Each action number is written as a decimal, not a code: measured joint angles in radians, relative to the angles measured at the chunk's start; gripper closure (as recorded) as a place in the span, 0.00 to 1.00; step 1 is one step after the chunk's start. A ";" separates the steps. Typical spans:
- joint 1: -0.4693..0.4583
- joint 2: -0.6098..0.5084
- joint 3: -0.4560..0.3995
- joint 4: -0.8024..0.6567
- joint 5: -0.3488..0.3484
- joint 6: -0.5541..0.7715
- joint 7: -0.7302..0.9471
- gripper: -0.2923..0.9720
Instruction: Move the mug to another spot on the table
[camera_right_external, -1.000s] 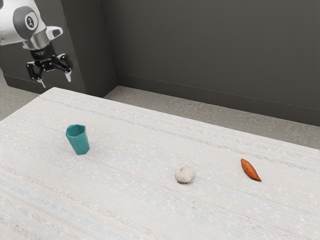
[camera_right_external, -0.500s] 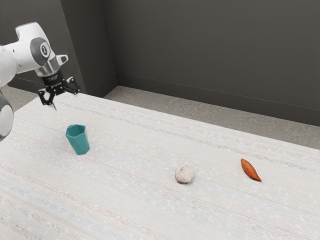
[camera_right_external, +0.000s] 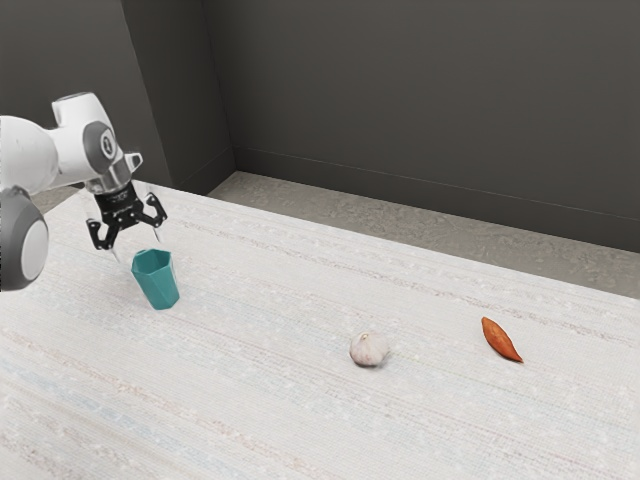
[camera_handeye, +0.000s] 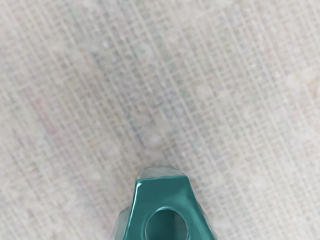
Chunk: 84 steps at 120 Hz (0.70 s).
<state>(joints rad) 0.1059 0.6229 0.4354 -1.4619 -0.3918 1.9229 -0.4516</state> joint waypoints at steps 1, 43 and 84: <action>0.000 0.001 0.000 0.000 0.000 0.001 -0.001 0.23; -0.010 0.041 0.002 -0.016 -0.010 0.048 -0.048 0.23; -0.033 0.048 0.002 -0.055 -0.012 0.074 -0.079 0.23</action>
<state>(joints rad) 0.0733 0.6713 0.4370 -1.5170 -0.4036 1.9967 -0.5306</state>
